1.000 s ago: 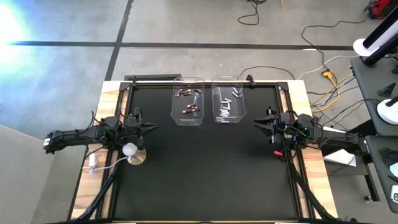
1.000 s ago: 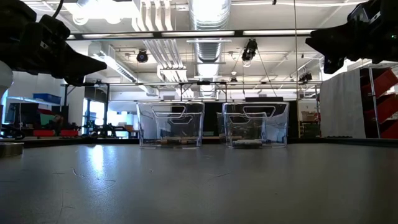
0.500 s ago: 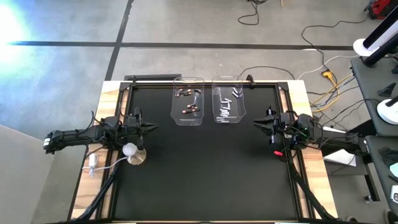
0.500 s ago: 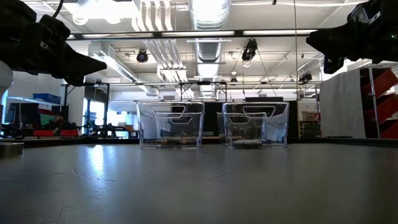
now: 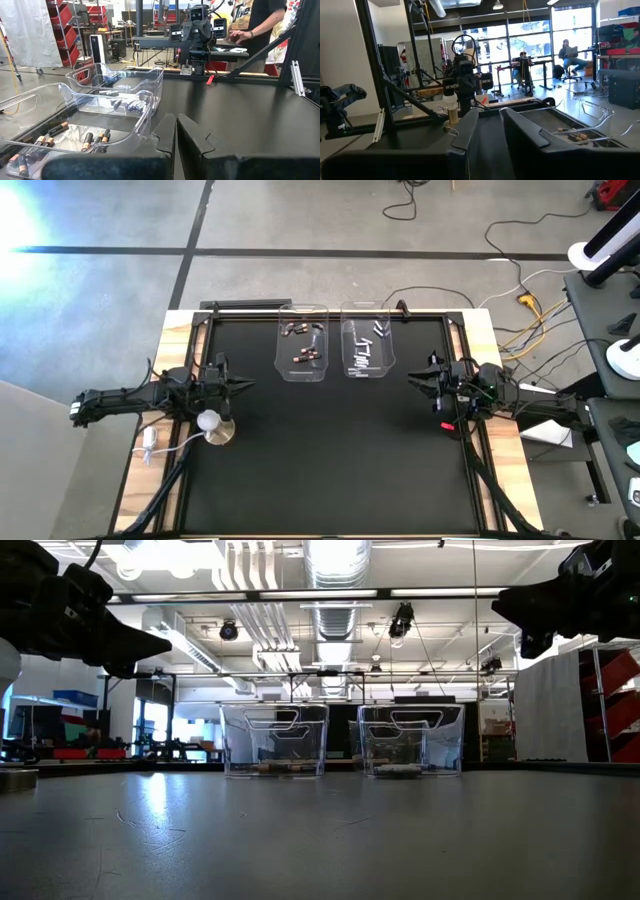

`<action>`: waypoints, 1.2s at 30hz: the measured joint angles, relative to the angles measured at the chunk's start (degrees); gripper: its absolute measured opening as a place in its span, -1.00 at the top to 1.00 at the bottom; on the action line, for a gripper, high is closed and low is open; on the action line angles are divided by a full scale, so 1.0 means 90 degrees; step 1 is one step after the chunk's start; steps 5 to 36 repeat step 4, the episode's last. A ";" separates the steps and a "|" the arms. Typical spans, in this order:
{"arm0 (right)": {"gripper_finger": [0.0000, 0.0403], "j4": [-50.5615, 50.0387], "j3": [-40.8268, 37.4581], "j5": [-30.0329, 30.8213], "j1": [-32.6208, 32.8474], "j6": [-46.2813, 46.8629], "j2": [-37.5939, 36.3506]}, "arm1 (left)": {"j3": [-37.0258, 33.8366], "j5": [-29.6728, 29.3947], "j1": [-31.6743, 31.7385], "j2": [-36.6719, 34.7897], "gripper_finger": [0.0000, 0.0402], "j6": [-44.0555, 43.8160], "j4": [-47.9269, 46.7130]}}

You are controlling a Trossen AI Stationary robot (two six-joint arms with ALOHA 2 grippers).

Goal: Sort batteries
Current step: Return to Home Position

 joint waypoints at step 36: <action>0.55 0.0000 -0.0001 0.0000 0.0000 0.0001 0.0000 | 0.0000 0.0000 0.0000 0.0000 1.00 0.0002 0.0000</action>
